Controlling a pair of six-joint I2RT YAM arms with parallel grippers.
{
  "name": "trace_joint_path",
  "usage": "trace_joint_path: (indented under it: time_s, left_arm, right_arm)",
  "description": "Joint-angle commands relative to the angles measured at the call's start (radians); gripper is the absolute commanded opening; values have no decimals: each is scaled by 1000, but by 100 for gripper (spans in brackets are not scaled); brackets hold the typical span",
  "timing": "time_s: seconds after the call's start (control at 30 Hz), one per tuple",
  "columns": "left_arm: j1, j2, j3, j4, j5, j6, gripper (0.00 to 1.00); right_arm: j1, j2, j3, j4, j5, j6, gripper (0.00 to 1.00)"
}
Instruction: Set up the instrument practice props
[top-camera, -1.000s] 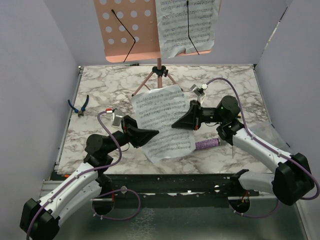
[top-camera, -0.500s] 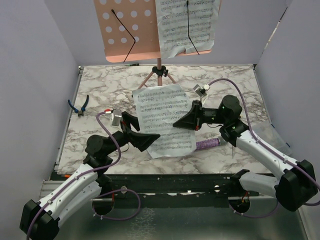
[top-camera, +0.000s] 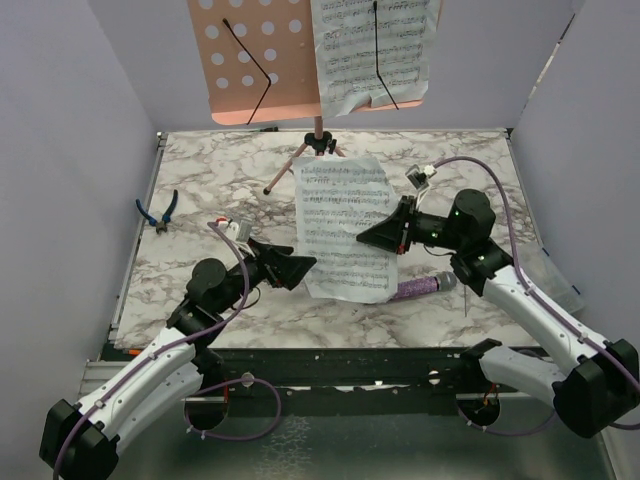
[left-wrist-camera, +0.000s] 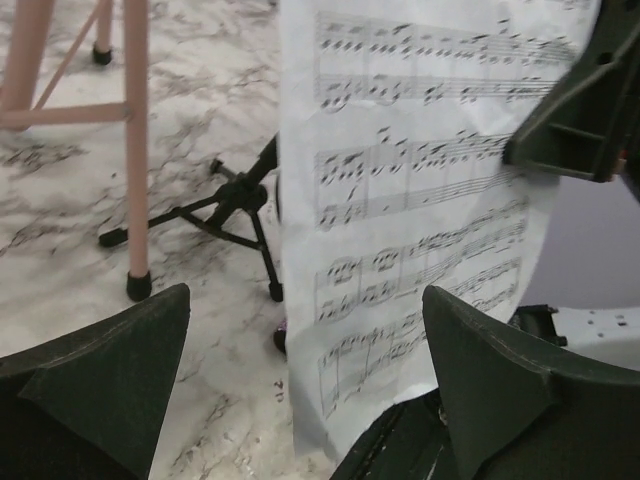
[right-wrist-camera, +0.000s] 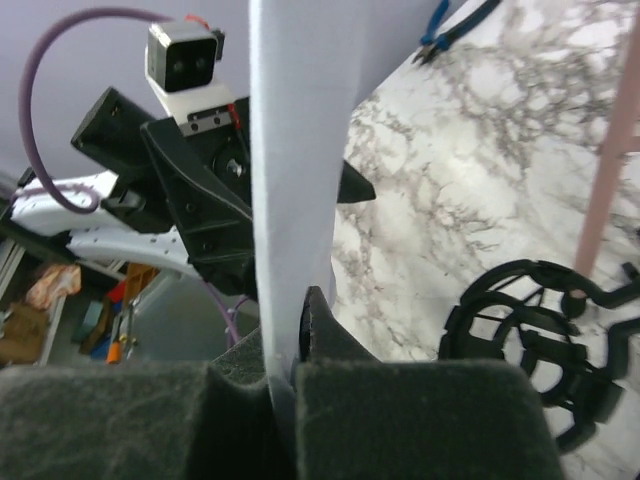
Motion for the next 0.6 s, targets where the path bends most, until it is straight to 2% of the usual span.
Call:
trace_joint_path:
  time_s: [0.0, 0.13, 0.3, 0.43, 0.57]
  left_arm:
    - [3, 2, -12, -151, -172, -46, 99]
    - [5, 29, -50, -162, -229, -115, 99]
    - [6, 147, -33, -201, -299, -179, 99]
    - [10, 293, 38, -276, -337, -209, 99]
    - [18, 410, 133, -340, -302, -172, 99]
  right_arm:
    - [-34, -53, 45, -102, 116, -39, 0]
    - [-38, -98, 71, -188, 218, -76, 0]
    - [-38, -156, 80, -225, 298, -84, 0]
    - [-37, -165, 105, -235, 284, -94, 0]
    - [-37, -149, 138, -234, 245, -105, 1]
